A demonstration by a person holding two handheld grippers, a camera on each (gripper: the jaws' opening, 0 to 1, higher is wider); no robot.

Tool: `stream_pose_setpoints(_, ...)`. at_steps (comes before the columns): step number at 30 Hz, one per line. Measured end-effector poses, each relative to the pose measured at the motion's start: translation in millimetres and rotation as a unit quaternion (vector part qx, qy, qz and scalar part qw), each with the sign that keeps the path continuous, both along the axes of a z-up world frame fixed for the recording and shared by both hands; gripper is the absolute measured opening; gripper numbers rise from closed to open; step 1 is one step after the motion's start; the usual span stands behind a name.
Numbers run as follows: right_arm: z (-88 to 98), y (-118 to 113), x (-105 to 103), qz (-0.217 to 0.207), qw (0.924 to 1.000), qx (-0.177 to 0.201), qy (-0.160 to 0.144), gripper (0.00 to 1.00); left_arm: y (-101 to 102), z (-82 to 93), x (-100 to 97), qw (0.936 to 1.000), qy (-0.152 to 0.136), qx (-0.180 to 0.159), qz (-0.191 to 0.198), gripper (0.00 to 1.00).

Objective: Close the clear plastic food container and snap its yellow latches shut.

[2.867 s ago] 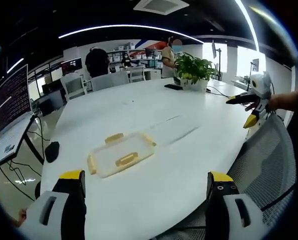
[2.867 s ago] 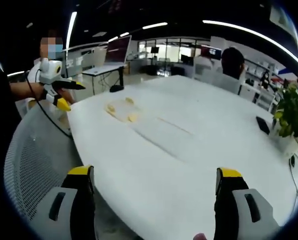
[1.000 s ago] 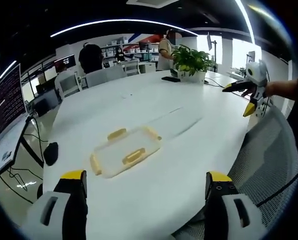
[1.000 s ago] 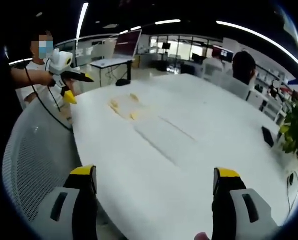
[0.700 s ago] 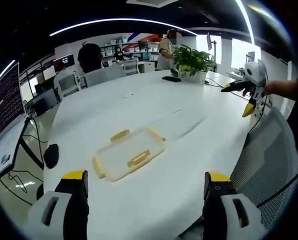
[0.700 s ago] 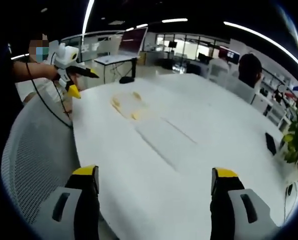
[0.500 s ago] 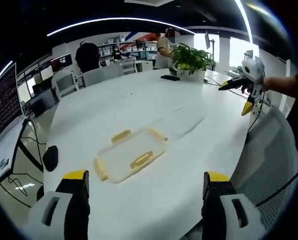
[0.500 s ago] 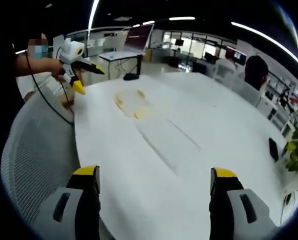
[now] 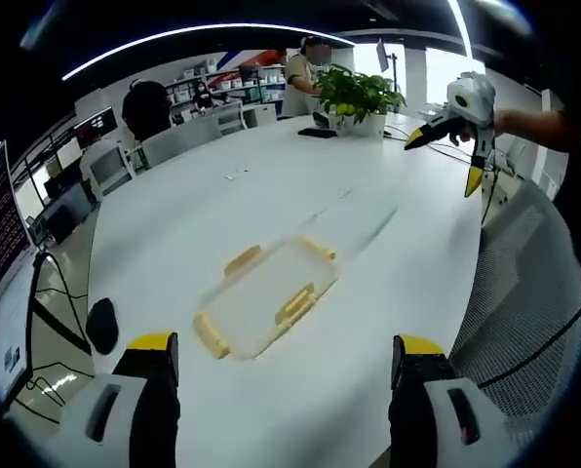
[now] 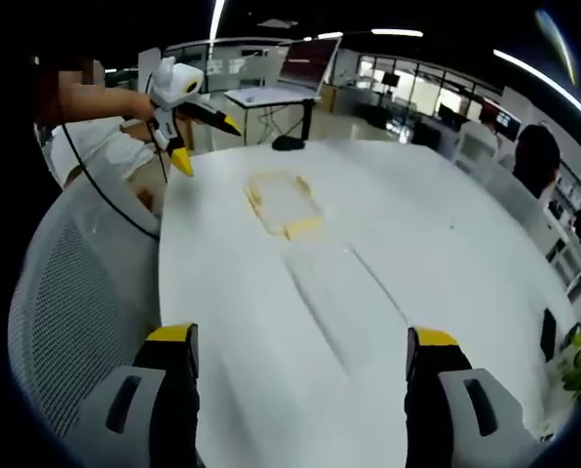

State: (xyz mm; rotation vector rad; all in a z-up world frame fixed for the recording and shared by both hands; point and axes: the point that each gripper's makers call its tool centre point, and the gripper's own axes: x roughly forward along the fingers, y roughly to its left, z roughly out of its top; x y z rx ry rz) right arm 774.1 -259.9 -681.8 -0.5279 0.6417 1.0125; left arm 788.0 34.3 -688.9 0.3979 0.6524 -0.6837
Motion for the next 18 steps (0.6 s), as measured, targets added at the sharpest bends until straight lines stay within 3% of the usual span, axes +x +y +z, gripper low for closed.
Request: stream_pose_setpoints(18, -0.3, 36, 27, 0.069, 0.9971, -0.032, 0.000, 0.80, 16, -11.3, 20.4, 0.9977, 0.024, 0.043, -0.048, 0.80)
